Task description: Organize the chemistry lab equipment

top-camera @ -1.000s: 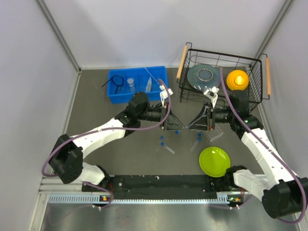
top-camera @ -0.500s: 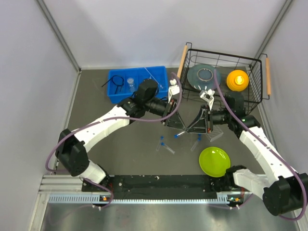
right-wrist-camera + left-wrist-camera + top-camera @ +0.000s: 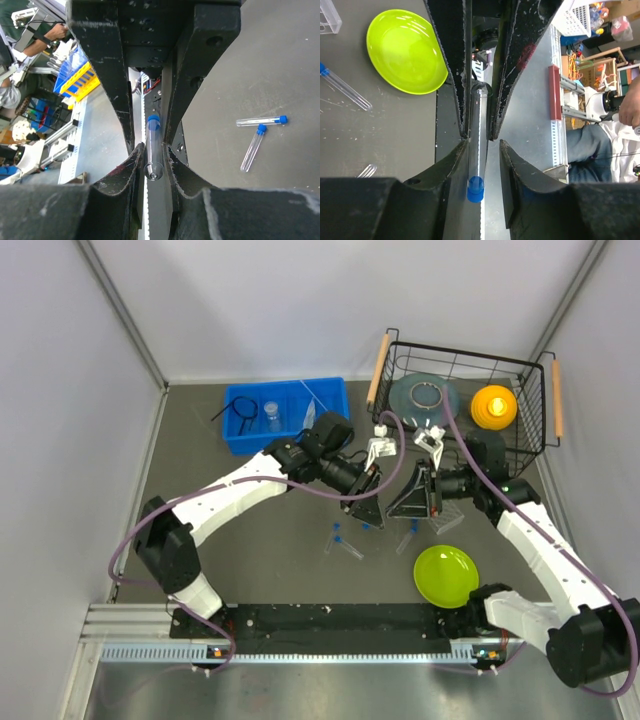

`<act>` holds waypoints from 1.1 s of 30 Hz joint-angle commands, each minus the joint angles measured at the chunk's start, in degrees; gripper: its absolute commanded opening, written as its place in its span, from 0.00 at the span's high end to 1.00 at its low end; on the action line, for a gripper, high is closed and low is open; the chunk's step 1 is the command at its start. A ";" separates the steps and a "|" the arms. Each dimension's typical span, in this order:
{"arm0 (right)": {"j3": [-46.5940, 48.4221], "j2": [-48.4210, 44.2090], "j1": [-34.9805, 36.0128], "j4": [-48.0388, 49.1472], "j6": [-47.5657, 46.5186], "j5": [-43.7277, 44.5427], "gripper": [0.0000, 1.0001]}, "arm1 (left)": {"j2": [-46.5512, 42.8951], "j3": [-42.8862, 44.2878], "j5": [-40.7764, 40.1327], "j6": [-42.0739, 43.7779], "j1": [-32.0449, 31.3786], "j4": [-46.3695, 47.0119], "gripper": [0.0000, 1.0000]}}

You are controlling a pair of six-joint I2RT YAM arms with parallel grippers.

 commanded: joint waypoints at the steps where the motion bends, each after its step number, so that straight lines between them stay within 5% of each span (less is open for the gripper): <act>1: 2.75 0.04 0.69 0.60 -1.84 -0.80 0.83 | 0.02 2.56 0.83 3.76 -0.87 -2.57 0.69; 3: 2.58 0.04 0.60 0.60 -1.84 -0.80 0.83 | 0.20 2.56 0.83 3.67 -0.87 -2.66 0.81; 10: 2.66 -0.31 0.77 -0.37 -2.98 -0.54 0.75 | -1.38 -0.16 0.04 -1.49 -0.61 2.24 0.97; 13: 3.88 -1.02 0.69 -2.21 -6.13 0.34 0.47 | -4.10 -5.25 0.39 -8.16 0.27 10.21 0.99; 17: 10.82 -1.55 0.68 -18.94 -21.76 5.25 0.05 | -9.20 -14.83 0.65 -20.12 3.16 24.81 0.99; 18: 12.75 -1.54 0.69 -23.01 -25.54 9.10 0.01 | -11.12 -19.11 0.83 -26.15 3.87 27.98 0.99; 22: 24.86 -1.37 0.69 -37.53 -48.18 16.86 0.01 | -12.11 -25.04 2.23 -37.25 6.16 35.13 1.00; 26: 32.71 1.78 1.56 -53.69 -70.53 13.10 0.01 | -9.30 -24.96 6.79 -42.72 5.90 32.67 1.00; 33: 34.91 8.47 22.11 -60.14 -83.14 21.24 0.01 | -1.93 -17.40 9.87 -38.17 4.84 20.91 1.00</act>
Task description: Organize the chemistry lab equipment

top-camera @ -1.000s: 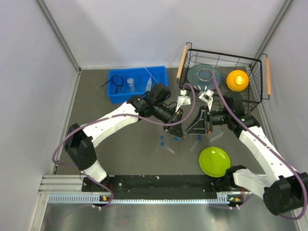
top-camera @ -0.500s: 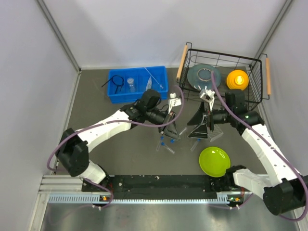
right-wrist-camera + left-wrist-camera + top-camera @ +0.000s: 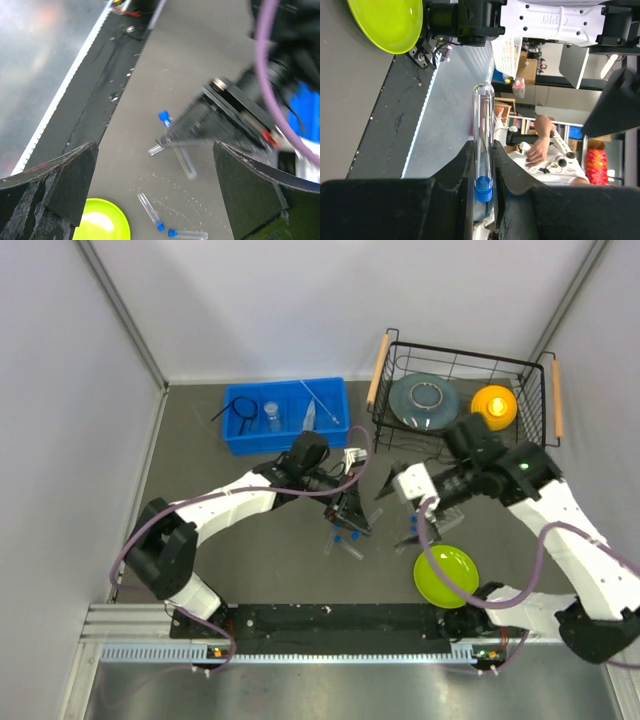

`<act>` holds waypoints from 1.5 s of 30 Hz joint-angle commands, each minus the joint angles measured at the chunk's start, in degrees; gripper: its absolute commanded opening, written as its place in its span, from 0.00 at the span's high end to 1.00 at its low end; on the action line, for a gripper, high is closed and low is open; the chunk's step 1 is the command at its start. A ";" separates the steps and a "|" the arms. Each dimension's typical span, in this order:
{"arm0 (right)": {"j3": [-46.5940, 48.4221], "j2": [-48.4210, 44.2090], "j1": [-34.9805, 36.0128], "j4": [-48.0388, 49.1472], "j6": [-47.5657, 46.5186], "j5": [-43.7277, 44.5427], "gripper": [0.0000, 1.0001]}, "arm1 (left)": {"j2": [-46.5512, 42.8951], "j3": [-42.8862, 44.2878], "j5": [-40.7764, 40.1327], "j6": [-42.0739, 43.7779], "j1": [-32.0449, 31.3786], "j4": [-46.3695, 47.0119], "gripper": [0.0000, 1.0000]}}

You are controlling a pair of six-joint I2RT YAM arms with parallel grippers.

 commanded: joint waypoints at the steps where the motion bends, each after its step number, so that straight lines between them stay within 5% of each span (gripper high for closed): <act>1: 2.59 4.78 9.49 -10.89 -14.88 6.35 0.02 | 4.23 6.03 4.35 1.15 -0.80 -6.59 1.00; 4: 5.40 7.50 17.22 -10.89 -15.59 12.50 0.06 | 6.95 8.58 5.06 2.83 -1.50 -10.03 1.00; 9: 5.50 11.98 30.31 -6.68 -12.61 28.55 0.27 | 9.59 11.57 5.67 4.14 -2.21 -13.38 1.00; 19: 1.29 13.92 36.92 -0.53 -8.92 43.53 0.55 | 10.30 11.05 5.50 4.94 -2.29 -15.49 1.00; 36: -1.34 15.77 41.05 4.39 -7.24 53.64 0.59 | 9.86 11.22 5.41 4.59 -2.29 -15.49 0.99; 45: -4.52 15.42 42.29 5.54 -9.44 62.52 0.75 | 9.95 11.05 5.23 4.94 -2.29 -16.19 0.99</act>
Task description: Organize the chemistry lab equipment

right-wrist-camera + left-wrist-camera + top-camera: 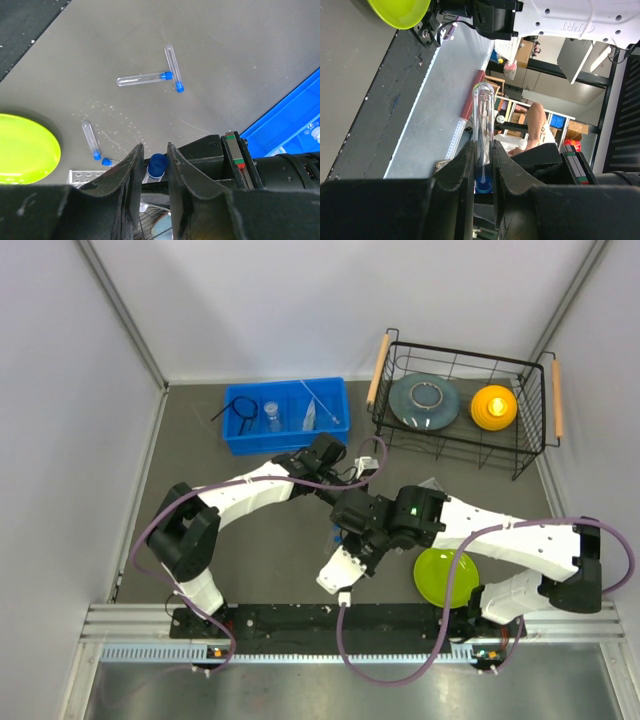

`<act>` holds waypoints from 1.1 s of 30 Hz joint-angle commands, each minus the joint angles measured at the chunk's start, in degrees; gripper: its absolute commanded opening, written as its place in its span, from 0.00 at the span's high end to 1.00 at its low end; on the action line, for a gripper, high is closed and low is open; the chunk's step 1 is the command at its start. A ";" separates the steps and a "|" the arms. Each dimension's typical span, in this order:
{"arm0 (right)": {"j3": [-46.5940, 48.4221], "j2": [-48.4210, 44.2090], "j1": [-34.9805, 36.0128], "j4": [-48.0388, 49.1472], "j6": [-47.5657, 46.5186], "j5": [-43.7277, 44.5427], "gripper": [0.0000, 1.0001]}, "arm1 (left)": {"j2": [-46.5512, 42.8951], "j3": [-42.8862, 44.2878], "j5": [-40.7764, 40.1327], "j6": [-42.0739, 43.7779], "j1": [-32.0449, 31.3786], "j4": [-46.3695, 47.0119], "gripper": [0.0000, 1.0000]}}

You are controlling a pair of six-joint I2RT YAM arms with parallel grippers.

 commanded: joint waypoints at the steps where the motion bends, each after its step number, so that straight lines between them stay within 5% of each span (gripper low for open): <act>1: -1.15 -0.49 0.26 0.62 -1.13 7.18 0.78 | -0.13 1.67 2.54 0.81 -0.24 -0.70 0.99; 7: -0.01 -0.76 0.26 0.62 -0.17 7.01 0.93 | -0.22 1.85 2.28 1.25 -0.15 -1.49 0.91; 12: 1.31 -1.28 0.17 0.10 3.34 2.36 0.94 | -2.15 2.81 0.70 2.91 1.51 -4.21 0.65; 13: 1.48 -1.37 0.08 0.01 3.96 2.18 0.94 | -2.67 2.64 0.00 2.92 1.95 -4.39 0.53; 17: 2.89 -1.90 -2.46 -0.17 6.95 -5.88 0.94 | -6.62 1.67 -1.58 3.00 5.20 -4.74 0.43; 26: 0.71 -7.96 -18.62 4.30 18.70 -25.41 0.93 | -19.98 -3.42 -12.36 8.53 18.47 -5.09 0.42; 33: -9.58 -15.17 -39.27 20.28 31.90 -37.54 0.92 | -35.97 -14.03 -23.27 14.25 18.74 5.18 0.41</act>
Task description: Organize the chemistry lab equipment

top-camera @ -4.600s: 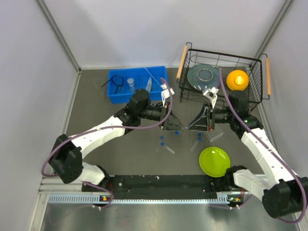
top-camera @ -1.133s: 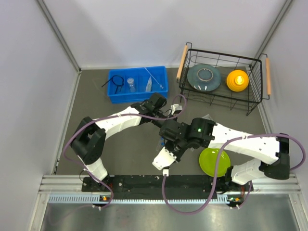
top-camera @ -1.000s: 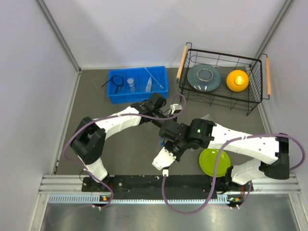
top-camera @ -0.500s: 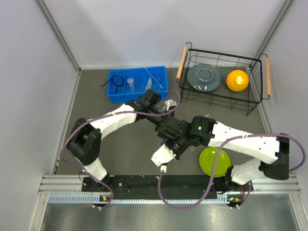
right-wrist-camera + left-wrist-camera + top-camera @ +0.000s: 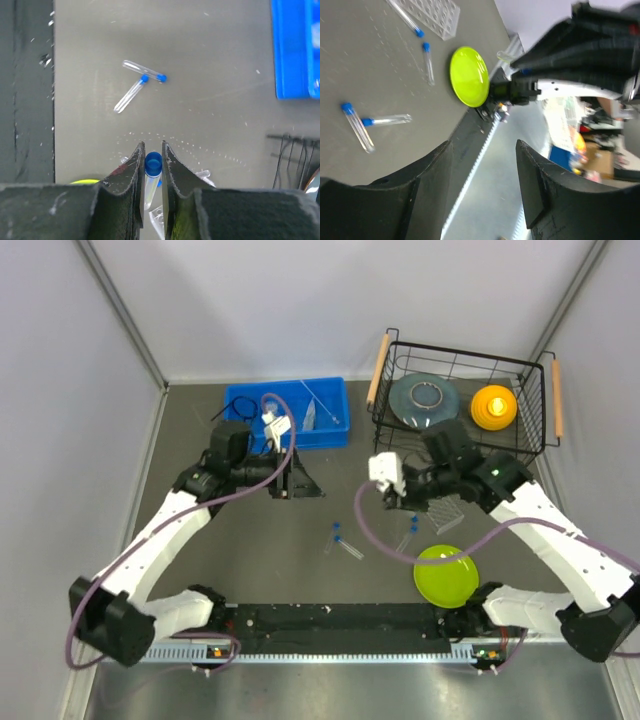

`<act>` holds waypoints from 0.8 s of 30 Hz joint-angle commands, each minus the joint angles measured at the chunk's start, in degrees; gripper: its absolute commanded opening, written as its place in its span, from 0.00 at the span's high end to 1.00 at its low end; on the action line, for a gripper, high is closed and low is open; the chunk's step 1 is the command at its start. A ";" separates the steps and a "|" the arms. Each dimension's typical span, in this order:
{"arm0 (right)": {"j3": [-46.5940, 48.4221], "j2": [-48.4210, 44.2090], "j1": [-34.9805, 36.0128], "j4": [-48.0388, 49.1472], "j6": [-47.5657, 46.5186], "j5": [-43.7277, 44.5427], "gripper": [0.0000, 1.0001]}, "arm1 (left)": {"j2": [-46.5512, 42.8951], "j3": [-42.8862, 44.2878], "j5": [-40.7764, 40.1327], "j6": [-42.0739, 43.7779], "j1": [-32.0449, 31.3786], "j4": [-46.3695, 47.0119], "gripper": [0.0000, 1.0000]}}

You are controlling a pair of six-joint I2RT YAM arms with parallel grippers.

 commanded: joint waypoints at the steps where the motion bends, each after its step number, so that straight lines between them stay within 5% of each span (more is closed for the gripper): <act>1: -7.15 -3.58 -13.67 13.68 11.93 -11.77 0.92 | -10.88 -6.95 -8.60 5.20 -0.29 10.03 0.41; 11: -23.17 -2.63 -31.82 47.26 32.68 -14.08 0.90 | -26.02 -22.94 -16.34 6.88 -0.29 21.12 0.41; 18: -32.13 0.71 -33.85 70.10 42.17 -9.78 0.89 | -31.38 -29.37 -20.65 5.56 -0.29 25.86 0.41; 24: -36.52 1.60 -34.90 75.31 43.94 -5.82 0.89 | -34.46 -34.99 -23.20 2.15 -0.21 30.09 0.41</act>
